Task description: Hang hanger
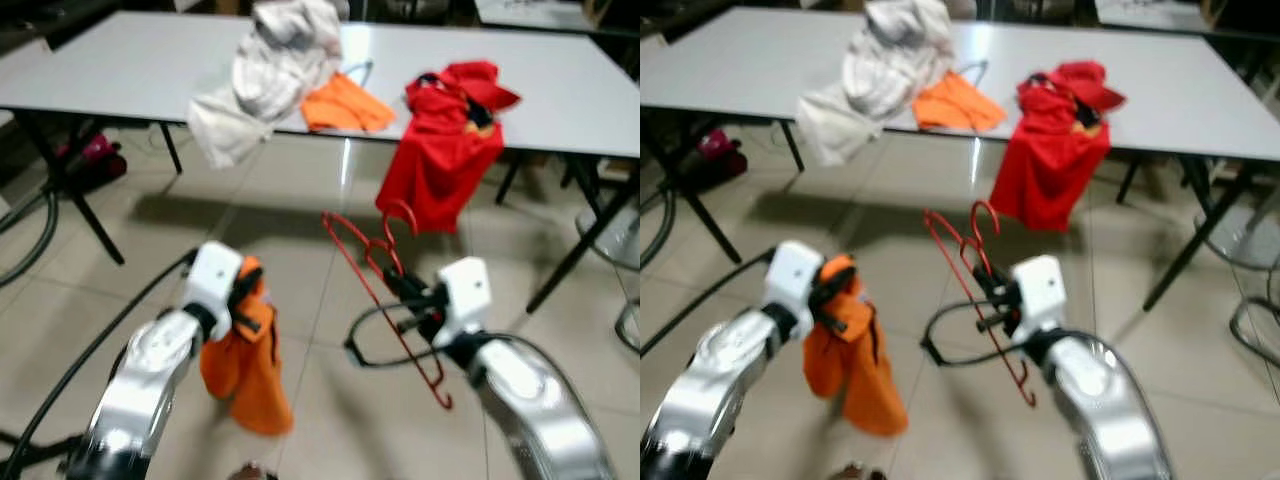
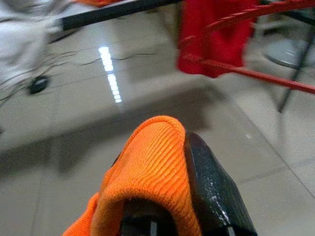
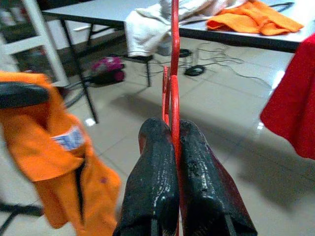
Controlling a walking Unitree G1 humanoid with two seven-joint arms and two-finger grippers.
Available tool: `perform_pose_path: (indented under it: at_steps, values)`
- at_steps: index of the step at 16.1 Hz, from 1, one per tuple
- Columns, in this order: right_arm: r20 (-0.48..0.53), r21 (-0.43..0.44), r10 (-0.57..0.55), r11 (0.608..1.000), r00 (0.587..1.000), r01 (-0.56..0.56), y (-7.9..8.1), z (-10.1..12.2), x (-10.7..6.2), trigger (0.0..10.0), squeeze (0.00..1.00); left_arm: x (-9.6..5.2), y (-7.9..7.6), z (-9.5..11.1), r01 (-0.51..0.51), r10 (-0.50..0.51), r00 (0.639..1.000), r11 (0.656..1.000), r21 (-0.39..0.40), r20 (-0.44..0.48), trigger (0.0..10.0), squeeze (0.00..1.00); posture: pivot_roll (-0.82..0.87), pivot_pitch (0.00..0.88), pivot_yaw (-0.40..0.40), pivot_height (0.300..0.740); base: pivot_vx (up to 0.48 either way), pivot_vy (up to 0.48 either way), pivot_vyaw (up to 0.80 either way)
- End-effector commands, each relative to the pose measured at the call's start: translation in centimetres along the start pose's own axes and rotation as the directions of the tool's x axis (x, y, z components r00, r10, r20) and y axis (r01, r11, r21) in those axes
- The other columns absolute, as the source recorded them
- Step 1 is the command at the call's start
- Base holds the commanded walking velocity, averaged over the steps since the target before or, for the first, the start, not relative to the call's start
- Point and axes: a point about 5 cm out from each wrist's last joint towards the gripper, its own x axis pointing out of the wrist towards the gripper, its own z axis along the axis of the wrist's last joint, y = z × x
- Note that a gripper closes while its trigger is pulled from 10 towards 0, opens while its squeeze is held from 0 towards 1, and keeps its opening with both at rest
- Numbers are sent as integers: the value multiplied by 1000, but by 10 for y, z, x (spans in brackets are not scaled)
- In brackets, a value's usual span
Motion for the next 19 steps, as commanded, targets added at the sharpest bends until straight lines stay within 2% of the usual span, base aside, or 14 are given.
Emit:
perform_pose_path:
  at_steps: [1,4,5,6,7,8,9,11,12,14,16,17,18,19]
  values:
    - [26,51,107,993,994,-108,6,12,-7,10000,0,1,10,10,37,-39,999,995,98,25,10000,0,-34,36,49,740,0,0,0]
    - [-19,104,209,973,978,-206,5,14,-19,10000,0,6,19,16,136,-136,991,981,140,-8,10000,0,-39,36,51,740,0,0,0]
    - [-62,123,288,952,956,-279,5,14,-31,10000,0,9,23,19,265,-252,964,939,221,-85,10000,0,-44,40,51,740,0,0,0]
    - [-85,109,306,949,948,-296,3,15,-35,10000,0,7,24,17,364,-329,930,889,277,-163,10000,0,-44,42,52,740,0,0,0]
    - [-102,96,308,949,946,-299,1,15,-38,10000,0,5,27,13,452,-379,888,826,338,-261,10000,0,-44,42,52,740,0,0,0]
    - [-113,96,305,951,946,-295,-2,15,-40,10000,0,5,37,12,483,-346,869,751,450,-355,10000,0,-44,42,52,740,0,0,0]
    - [-112,110,317,946,942,-305,-2,15,-42,10000,0,10,49,18,444,-266,889,701,558,-372,10000,0,-44,42,52,740,0,0,0]
    - [-127,139,364,928,923,-347,5,14,-44,10000,0,21,60,37,339,-171,937,669,662,-306,10000,0,-50,43,60,740,0,0,0]
    - [-147,142,383,920,912,-364,9,12,-44,10000,0,24,61,41,322,-156,943,649,689,-293,10000,0,-50,43,60,740,0,0,0]
    - [-159,147,389,918,907,-368,15,7,-40,10000,0,29,58,48,266,-144,963,656,707,-228,10000,0,-47,36,60,740,0,0,0]
    - [-173,136,293,953,940,-271,10,1,-28,10000,0,32,55,52,228,-153,974,669,708,-169,10000,0,-43,33,59,740,0,0,0]
    - [-179,120,206,975,962,-186,2,-1,-20,10000,0,33,52,53,241,-180,970,645,725,-162,10000,0,-37,31,56,740,0,0,0]
    - [-165,114,173,981,971,-155,-1,0,-17,10000,0,33,51,51,261,-189,965,604,753,-183,10000,0,-33,28,55,740,0,0,0]
    - [-134,121,152,983,979,-136,-4,6,-16,10000,0,31,56,48,288,-167,958,546,786,-234,10000,0,-32,26,55,740,0,0,0]
